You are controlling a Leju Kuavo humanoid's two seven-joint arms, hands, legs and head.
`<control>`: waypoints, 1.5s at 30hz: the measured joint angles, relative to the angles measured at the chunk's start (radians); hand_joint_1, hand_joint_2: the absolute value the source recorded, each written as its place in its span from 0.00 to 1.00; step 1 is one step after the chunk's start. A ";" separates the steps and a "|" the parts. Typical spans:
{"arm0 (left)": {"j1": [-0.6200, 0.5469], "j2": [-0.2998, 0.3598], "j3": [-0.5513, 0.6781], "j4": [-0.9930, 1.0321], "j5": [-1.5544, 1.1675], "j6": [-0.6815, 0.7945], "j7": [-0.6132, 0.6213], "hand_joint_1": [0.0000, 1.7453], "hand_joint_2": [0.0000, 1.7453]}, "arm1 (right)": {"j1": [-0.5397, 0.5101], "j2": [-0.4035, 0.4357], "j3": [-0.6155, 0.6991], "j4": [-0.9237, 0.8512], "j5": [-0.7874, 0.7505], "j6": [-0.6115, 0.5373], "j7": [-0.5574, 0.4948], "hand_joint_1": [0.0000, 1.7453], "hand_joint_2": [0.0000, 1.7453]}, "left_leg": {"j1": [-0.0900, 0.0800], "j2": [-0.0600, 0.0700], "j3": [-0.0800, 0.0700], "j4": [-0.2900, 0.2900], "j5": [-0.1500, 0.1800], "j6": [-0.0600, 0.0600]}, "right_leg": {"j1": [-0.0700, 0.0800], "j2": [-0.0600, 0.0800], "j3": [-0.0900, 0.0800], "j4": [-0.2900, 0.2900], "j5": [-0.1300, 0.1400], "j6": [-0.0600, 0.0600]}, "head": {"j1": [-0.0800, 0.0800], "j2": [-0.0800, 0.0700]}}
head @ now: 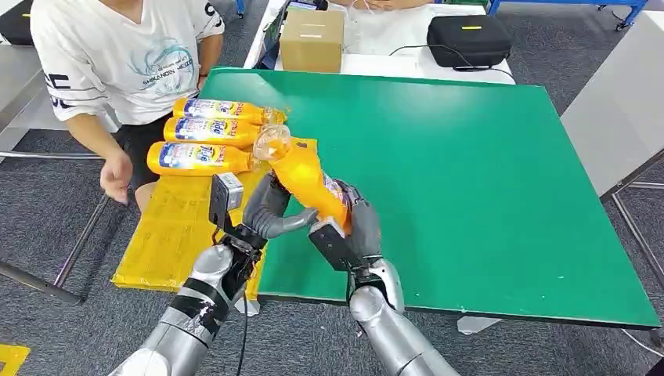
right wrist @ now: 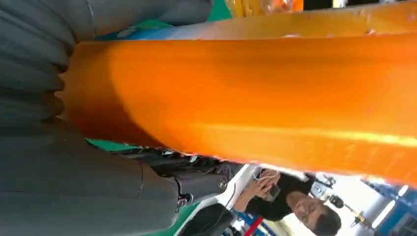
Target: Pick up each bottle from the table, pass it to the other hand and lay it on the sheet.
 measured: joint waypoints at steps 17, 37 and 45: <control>-0.001 0.005 -0.018 -0.030 -0.037 0.066 0.008 1.00 1.00 | -0.048 0.031 0.066 0.068 0.088 0.027 0.044 1.00 1.00 | 0.000 0.000 0.000 0.000 0.000 0.000 | 0.000 0.000 0.000 0.000 0.000 0.000 | 0.000 0.000; -0.063 0.029 0.074 0.130 -0.060 0.171 -0.033 1.00 1.00 | -0.026 0.033 0.111 0.009 -0.029 -0.008 0.025 0.00 1.00 | 0.000 0.000 -0.001 0.000 0.000 0.000 | 0.000 0.000 -0.003 0.000 0.000 0.000 | 0.000 0.000; -0.069 0.044 0.093 0.143 -0.102 0.244 -0.055 1.00 1.00 | -0.007 0.030 0.099 -0.033 -0.104 -0.020 -0.016 0.00 1.00 | 0.000 0.000 -0.002 0.000 0.000 0.000 | 0.000 0.000 -0.003 0.000 0.000 0.000 | 0.000 0.000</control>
